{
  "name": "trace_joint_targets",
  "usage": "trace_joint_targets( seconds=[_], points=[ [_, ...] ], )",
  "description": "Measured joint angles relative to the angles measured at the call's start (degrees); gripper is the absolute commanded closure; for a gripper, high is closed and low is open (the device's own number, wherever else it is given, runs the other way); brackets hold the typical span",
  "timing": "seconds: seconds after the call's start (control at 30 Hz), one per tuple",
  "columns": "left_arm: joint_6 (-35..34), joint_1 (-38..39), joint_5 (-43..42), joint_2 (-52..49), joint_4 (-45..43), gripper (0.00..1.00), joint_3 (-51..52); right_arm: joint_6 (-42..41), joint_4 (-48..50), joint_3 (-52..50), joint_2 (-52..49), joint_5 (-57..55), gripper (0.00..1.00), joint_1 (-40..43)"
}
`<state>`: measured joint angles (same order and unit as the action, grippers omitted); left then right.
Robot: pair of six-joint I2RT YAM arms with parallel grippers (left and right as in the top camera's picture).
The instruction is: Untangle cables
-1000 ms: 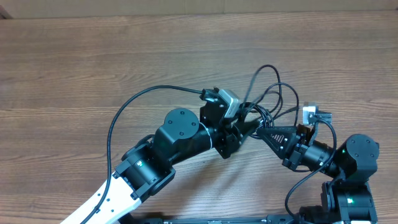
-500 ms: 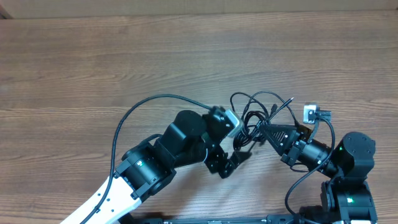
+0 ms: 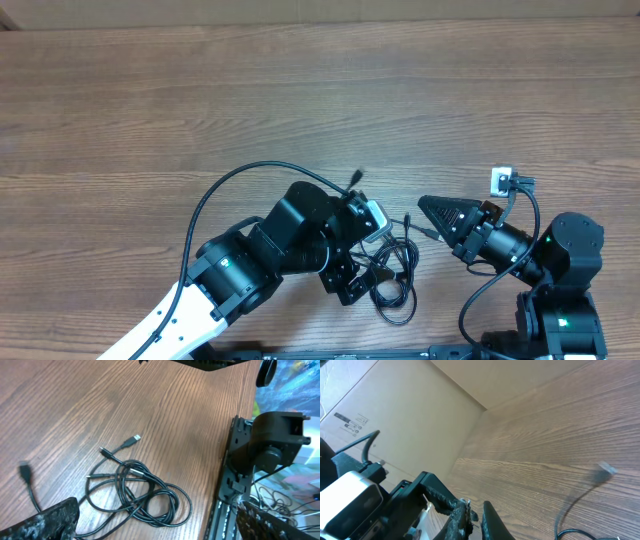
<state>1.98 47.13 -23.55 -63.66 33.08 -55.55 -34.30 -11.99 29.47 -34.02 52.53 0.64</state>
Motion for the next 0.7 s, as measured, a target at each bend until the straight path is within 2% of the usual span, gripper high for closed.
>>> trace_joint_targets(
  seconds=[0.17, 0.2, 0.23, 0.3, 0.33, 0.4, 0.5, 0.7],
  points=[
    [4.6, 0.0, 0.2, 0.0, -0.3, 0.00, 0.0, -0.2, -0.6, 0.0, 0.0, -0.7, 0.92, 0.0],
    [4.9, 0.0, 0.2, 0.0, -0.1, 0.00, 0.0, -0.2, -1.6, 0.0, 0.0, -1.6, 0.87, 0.0],
    [5.5, 0.0, 0.2, 0.0, 0.5, 0.00, 0.0, -0.2, -2.3, 0.0, 0.0, -2.2, 0.71, 0.0],
    [6.0, 0.0, 0.2, 0.0, 2.8, 0.00, 0.0, -0.2, -4.1, 0.0, 0.0, -4.2, 0.31, 0.0],
    [6.2, 0.0, 0.0, -0.1, 4.1, 0.00, 0.0, -0.3, -5.5, 0.0, 0.0, -5.9, 0.20, 0.0],
    [6.2, 0.0, -1.1, -0.7, 6.1, 0.00, 0.0, -0.2, -8.8, 0.0, 0.0, -9.6, 0.08, 0.0],
    [6.1, 0.0, -2.7, -4.2, 7.4, 0.00, 0.0, -0.4, -13.7, 0.0, 0.0, -16.5, 0.00, 0.0],
    [5.9, 0.0, -3.3, -15.2, 7.5, 0.00, 0.0, -1.3, -17.5, 0.0, 0.0, -26.0, 0.00, 0.0]
  ],
)
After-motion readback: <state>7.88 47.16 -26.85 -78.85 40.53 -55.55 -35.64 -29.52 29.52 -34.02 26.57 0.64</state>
